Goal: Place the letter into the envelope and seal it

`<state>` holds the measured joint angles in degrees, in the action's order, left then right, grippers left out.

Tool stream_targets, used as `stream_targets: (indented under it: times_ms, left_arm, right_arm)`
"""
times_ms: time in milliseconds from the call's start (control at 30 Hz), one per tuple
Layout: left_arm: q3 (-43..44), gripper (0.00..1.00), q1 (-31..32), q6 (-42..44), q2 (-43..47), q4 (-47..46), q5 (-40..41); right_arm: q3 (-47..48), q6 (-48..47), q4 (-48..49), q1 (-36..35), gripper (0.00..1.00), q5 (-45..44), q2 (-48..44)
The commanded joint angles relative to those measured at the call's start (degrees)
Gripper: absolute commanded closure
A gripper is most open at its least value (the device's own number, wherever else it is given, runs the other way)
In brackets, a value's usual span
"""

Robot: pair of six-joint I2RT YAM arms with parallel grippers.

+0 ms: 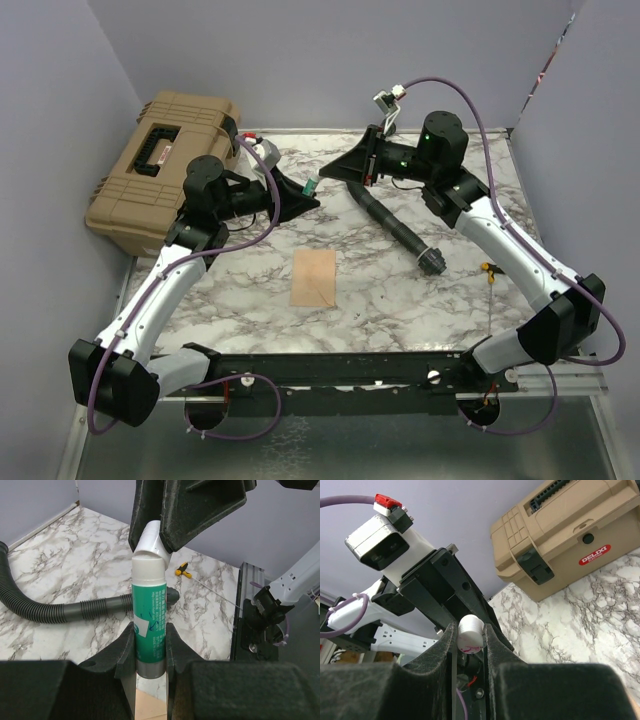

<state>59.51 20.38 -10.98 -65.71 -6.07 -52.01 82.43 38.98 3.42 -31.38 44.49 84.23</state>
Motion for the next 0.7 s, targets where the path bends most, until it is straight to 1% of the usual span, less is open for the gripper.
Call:
stream_targets:
  times_ms: [0,67,200,333,500,667]
  left_arm:
    - [-0.35,1.00,0.71,0.37,-0.03,-2.35,-2.47]
    - [-0.44,1.00,0.79,0.83,0.01,-1.93,-3.19]
    - [-0.65,1.00,1.76,2.99,0.22,0.08,-4.06]
    - [-1.46,1.00,2.94,4.61,0.24,1.15,-4.47]
    - [-1.76,1.00,3.94,6.81,-0.26,2.59,-5.03]
    - [-1.70,1.00,4.64,7.53,-1.28,2.89,-5.00]
  right_arm:
    - [1.52,1.00,-0.35,-0.40,0.99,6.48,1.03]
    - [2.19,-0.11,-2.51,-0.38,0.99,7.44,1.15]
    - [4.64,-3.85,-10.31,-0.44,0.99,9.40,2.04]
    - [6.18,-5.27,-14.47,-0.44,0.99,11.86,2.96]
    - [9.52,-10.02,-24.70,-0.44,0.99,10.69,4.43]
    - [9.12,-11.67,-27.16,-0.44,0.99,11.66,4.17]
